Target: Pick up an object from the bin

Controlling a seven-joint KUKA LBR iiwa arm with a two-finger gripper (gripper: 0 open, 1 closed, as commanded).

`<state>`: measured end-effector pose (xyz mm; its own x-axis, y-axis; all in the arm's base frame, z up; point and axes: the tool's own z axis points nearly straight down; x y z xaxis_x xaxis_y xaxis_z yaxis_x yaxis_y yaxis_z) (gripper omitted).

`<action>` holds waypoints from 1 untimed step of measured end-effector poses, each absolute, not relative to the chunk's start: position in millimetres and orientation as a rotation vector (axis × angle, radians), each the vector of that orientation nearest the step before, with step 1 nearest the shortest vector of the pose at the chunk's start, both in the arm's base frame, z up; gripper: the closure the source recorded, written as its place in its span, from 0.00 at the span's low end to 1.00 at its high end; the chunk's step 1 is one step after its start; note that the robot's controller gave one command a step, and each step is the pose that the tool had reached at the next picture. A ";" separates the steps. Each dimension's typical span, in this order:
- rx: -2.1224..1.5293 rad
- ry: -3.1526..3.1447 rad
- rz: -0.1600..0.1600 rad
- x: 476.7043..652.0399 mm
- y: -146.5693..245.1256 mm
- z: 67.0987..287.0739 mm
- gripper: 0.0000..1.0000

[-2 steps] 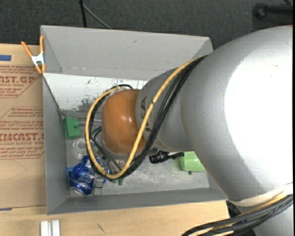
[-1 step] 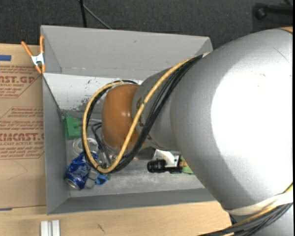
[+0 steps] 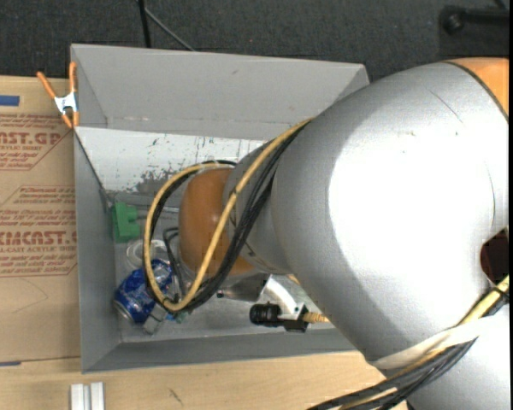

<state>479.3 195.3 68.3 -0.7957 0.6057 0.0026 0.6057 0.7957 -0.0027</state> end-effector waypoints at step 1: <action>-1.001 -2.973 0.004 478.6 195.4 67.4 0.00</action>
Offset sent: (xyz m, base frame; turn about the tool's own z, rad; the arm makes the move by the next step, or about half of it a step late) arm 0.0000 0.0000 0.0000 0.0000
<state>478.6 195.4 67.4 -0.7962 0.6051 0.0036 0.6051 0.7962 -0.0042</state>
